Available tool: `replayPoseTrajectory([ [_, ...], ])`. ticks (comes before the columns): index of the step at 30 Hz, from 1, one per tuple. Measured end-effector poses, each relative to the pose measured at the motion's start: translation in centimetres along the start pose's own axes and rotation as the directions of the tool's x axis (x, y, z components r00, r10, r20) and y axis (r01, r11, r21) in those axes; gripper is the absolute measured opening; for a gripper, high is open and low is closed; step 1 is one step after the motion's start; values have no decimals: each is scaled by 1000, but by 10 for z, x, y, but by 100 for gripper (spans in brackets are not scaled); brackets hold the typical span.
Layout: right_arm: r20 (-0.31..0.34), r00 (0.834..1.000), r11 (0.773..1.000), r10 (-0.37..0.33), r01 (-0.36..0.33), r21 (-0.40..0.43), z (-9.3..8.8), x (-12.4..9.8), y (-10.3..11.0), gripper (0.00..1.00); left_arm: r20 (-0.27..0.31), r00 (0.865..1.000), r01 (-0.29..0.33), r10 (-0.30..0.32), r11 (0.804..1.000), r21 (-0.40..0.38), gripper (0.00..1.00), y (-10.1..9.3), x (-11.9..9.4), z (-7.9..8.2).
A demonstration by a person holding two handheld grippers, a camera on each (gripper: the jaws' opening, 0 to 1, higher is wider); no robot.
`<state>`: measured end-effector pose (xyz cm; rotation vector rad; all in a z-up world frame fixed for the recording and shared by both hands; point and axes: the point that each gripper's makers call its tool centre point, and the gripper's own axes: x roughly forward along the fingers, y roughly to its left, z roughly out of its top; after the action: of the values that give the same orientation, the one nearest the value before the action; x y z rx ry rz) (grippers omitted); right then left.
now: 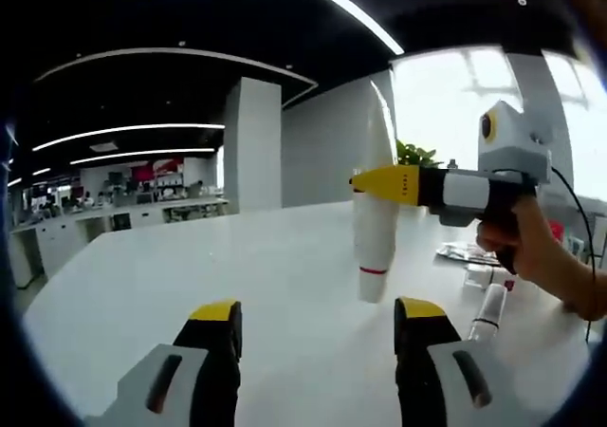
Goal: Arrange the skincare products in the storage area until every visible bottle or jar stands upright without overlapping.
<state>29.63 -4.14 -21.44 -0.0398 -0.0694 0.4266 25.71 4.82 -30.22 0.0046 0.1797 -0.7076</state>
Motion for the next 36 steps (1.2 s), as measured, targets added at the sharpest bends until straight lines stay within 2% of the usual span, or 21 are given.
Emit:
replayPoseTrajectory([
  [1,-14,1000,1000,-21,21,18,-1,0,-5,31,-1,1000,-1,1,1000,2,68,0,0,0],
  [7,-12,999,999,-37,38,39,2,-2,-14,31,-5,1000,-4,4,1000,6,69,-1,-1,-2],
  [18,-36,995,995,-97,97,-2,1,-9,-30,31,-6,1000,-11,11,1000,0,70,1,-3,-3],
  [30,-28,987,986,-161,159,-48,4,-20,-48,31,-12,1000,-22,22,1000,1,73,2,-4,-6],
  [36,-12,982,981,-190,189,-42,9,-24,-62,31,-13,1000,-23,23,1000,-2,73,1,-5,-7],
])
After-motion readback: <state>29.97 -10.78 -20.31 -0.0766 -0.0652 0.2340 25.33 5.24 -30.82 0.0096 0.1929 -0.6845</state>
